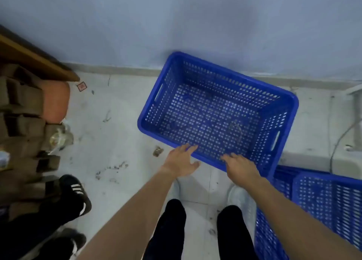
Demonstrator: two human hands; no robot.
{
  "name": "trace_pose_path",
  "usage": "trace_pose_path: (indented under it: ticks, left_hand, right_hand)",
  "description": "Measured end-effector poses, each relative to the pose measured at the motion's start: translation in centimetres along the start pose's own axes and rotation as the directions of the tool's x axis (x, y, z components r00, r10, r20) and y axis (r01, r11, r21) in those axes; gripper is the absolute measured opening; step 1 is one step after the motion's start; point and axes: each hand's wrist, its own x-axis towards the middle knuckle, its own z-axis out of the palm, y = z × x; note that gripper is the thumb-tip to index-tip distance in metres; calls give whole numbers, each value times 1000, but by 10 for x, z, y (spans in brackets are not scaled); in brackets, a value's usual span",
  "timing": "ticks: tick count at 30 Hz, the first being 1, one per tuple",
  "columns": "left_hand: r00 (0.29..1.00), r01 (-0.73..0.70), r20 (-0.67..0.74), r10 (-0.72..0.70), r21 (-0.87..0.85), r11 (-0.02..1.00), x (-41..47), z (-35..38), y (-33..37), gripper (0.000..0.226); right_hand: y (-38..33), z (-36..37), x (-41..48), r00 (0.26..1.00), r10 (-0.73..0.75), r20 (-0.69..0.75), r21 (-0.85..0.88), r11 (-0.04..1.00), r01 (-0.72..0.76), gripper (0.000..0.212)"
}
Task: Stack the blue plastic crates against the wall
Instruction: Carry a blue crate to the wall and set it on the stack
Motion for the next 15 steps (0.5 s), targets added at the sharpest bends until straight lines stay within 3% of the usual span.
trace_pose_path:
  ticks: [2, 6, 11, 15]
  left_hand:
    - [1000, -7, -10, 9, 154, 988, 23, 6, -7, 74]
    - [999, -45, 32, 34, 418, 908, 63, 19, -28, 58]
    - [996, -84, 37, 76, 461, 883, 84, 18, -45, 55]
    - [990, -137, 53, 129, 525, 840, 82, 16, -54, 57]
  right_hand:
    - [7, 15, 16, 999, 36, 3, 45, 998, -36, 38]
    - [15, 55, 48, 986, -111, 124, -114, 986, 126, 47]
    - [33, 85, 69, 961, -141, 239, -166, 969, 184, 58]
    - [38, 95, 68, 957, -196, 212, -293, 922, 253, 60]
